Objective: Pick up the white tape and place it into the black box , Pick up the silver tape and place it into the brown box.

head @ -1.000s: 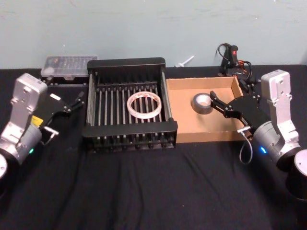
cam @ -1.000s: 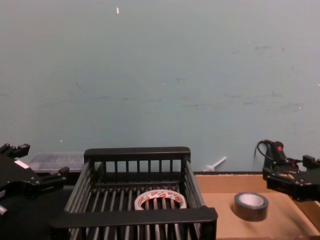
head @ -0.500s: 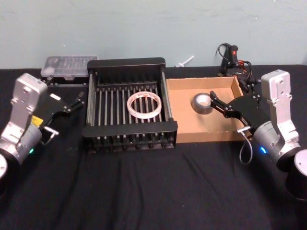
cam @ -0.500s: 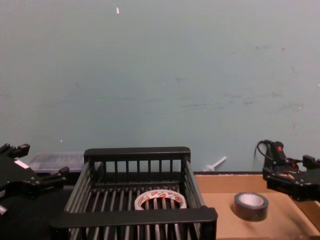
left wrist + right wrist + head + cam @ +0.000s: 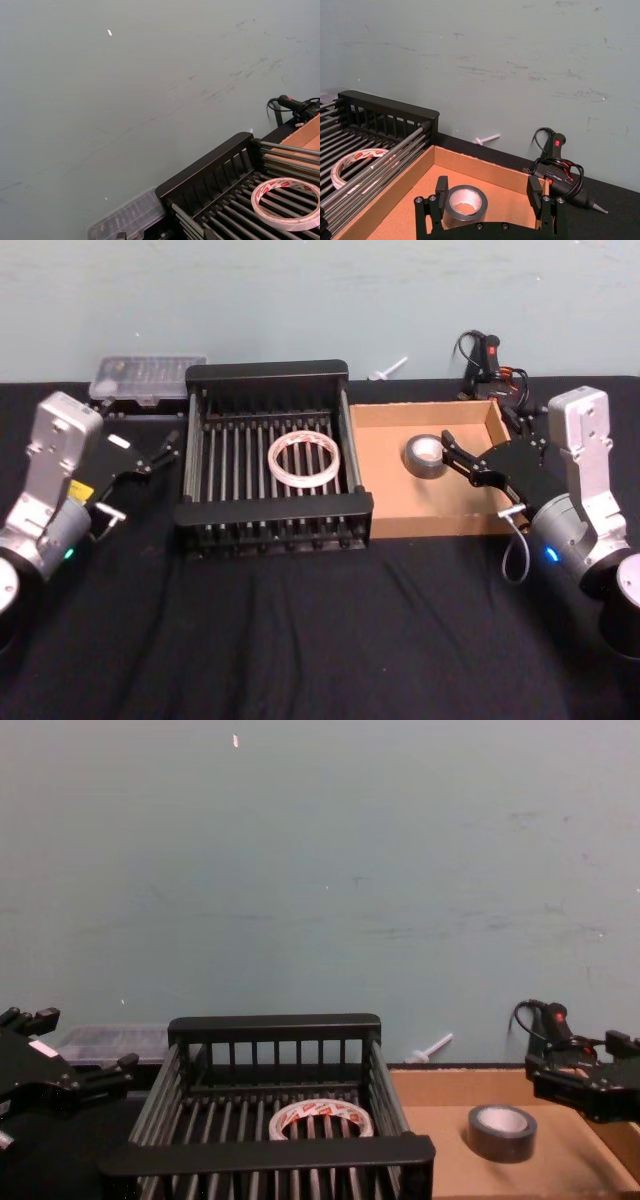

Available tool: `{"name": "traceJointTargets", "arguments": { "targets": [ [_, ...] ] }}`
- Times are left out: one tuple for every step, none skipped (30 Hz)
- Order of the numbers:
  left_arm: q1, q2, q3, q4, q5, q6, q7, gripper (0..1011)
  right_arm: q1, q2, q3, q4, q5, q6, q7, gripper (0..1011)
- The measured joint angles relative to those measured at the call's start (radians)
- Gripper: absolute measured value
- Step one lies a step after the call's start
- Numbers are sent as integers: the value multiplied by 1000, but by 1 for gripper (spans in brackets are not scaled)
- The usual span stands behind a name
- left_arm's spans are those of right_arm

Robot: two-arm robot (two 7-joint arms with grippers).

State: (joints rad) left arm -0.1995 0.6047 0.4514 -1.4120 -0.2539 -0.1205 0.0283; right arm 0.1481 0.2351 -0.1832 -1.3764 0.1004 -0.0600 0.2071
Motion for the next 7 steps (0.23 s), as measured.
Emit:
{"name": "traceJointTargets", "arguments": {
  "targets": [
    [0,0,0,0,0,0,0,1001,0,0,0,0,0,0,0,1002],
    [0,0,0,0,0,0,0,1001,0,0,0,0,0,0,0,1002],
    [0,0,0,0,0,0,0,1001,0,0,0,0,0,0,0,1002],
    [0,0,0,0,0,0,0,1001,0,0,0,0,0,0,0,1002],
    [0,0,0,0,0,0,0,1001,0,0,0,0,0,0,0,1002],
    [0,0,0,0,0,0,0,1001,0,0,0,0,0,0,0,1002],
    [0,0,0,0,0,0,0,1001,0,0,0,0,0,0,0,1002]
  ]
}}
